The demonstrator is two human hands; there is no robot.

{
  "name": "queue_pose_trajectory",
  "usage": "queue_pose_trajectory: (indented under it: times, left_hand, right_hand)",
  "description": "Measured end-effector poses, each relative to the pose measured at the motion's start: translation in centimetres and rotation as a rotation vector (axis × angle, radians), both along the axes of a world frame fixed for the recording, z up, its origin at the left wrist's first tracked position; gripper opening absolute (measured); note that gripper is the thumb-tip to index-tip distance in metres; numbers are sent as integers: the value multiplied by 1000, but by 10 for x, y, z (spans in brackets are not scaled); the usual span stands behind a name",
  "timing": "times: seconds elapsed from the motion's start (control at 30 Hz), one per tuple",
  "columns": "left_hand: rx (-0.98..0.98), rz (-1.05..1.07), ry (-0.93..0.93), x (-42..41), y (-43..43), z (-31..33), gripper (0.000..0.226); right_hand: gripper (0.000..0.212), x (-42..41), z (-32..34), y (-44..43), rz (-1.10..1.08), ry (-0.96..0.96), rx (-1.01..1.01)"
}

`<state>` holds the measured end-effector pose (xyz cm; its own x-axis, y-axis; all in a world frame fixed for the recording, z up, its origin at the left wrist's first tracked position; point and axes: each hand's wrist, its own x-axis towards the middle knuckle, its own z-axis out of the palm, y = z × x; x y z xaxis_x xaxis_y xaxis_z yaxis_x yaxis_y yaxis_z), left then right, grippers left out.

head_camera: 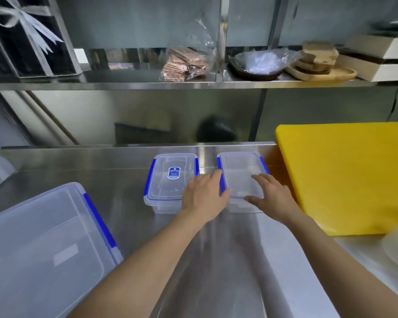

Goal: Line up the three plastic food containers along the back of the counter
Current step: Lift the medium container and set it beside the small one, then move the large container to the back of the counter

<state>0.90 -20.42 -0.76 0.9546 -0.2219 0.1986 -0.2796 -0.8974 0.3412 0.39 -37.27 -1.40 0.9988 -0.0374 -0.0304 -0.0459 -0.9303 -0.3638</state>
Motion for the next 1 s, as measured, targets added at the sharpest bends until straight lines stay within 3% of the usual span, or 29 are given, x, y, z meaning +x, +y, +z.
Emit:
queue_pose_trajectory:
  times: [0.27,0.37,0.43,0.53,0.6,0.7,0.77,0.87,1.0]
  left_hand:
    - [-114,294,-30,-49,138,52,37]
    - [-201,478,-18,-69,203,50,39]
    - [-151,577,2,-85,244,43,43]
    - [-5,726,69,-115,295,28,59]
    - [-21,802,170,-134,320,13,79]
    - [-228,893,363,-155,343,-5,110]
    - [-386,922,501,-164,353,-9,119]
    - [-480,898,721,-178,356,-5,97]
    - [-549,794,676,-176,357,-4,61]
  right_hand:
    - [52,-42,45,109,205,8,365]
    - [46,-56,46,157,288,38,413]
    - [45,-63,41,189,325,62,412]
    - [50,-72,31,230,351,114,445]
    - [55,-78,24,253,351,160,462]
    - [47,-82,11,278,366,217,465]
    - [45,-83,4,287,344,223,449]
    - [55,-83,-4,291,284,254,438]
    - [64,-87,-10,289,256,262,433]
